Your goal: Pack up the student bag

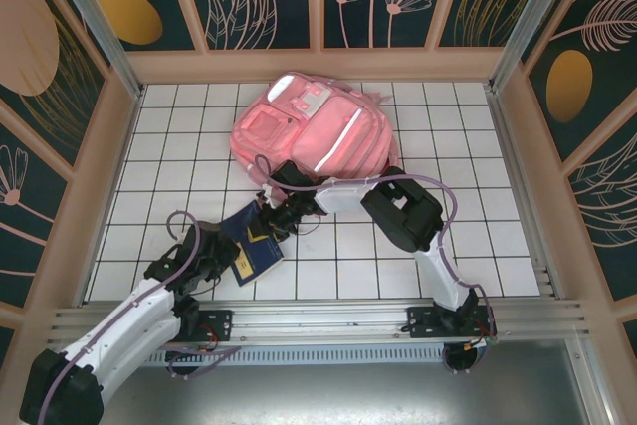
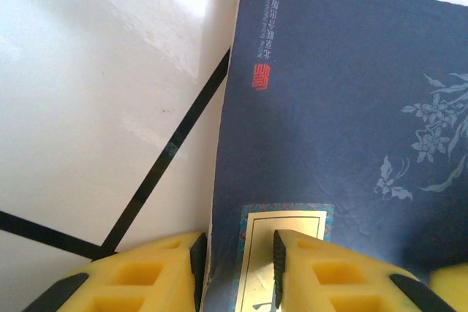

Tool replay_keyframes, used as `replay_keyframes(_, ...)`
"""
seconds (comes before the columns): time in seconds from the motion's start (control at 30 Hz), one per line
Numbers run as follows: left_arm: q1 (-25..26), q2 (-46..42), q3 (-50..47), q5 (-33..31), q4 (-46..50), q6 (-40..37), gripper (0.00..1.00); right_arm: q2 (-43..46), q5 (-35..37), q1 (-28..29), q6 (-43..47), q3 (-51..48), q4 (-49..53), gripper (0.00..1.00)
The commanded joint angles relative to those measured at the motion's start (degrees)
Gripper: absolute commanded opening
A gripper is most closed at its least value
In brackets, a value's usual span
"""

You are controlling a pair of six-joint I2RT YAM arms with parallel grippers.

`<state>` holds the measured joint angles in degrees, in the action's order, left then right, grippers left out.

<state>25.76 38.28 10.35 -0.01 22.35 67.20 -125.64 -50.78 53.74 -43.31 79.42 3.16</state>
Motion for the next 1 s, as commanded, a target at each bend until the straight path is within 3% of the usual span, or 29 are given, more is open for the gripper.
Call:
replay_keyframes(0.0,-0.07,-0.52,-3.48,3.79,-5.12,-1.22,0.33,-0.98,0.71,1.06,1.31,1.93,0.41,0.29)
replay_keyframes(0.2,-0.01,0.84,-4.70,5.53,-8.42,-1.43,0.30,-3.04,-1.36,1.61,0.28,3.28,-1.56,0.23)
replay_keyframes(0.3,-0.01,1.84,-3.48,5.26,-7.96,-2.36,0.29,-4.62,-1.30,2.17,0.66,4.30,-0.24,0.04)
replay_keyframes(0.37,-0.03,1.06,-1.17,3.61,-4.58,-3.55,0.29,-3.01,1.80,1.31,1.44,3.58,1.10,0.00)
replay_keyframes(0.47,-0.01,-2.11,3.58,2.41,0.68,-5.86,0.36,4.95,7.52,-1.75,1.91,-2.30,-1.24,0.00)
replay_keyframes(0.6,-0.01,-0.58,13.57,0.88,7.67,-10.74,0.35,17.88,9.12,-5.39,4.50,-9.33,-4.98,0.00)
replay_keyframes(0.73,0.08,8.33,26.85,-2.36,12.57,-21.48,0.39,30.90,17.90,-8.91,6.21,-12.16,-1.05,0.00)
replay_keyframes(0.83,0.52,17.14,36.79,-0.56,11.74,-29.27,0.46,41.52,27.24,-14.00,4.84,-16.01,2.01,0.00)
replay_keyframes(0.87,1.60,20.54,40.00,-0.93,11.29,-31.15,0.47,45.27,31.85,-15.99,4.73,-17.07,4.24,0.00)
replay_keyframes(0.97,8.80,32.03,53.24,-10.25,12.34,-35.82,0.52,55.41,43.48,-21.95,8.27,-20.21,8.73,0.00)
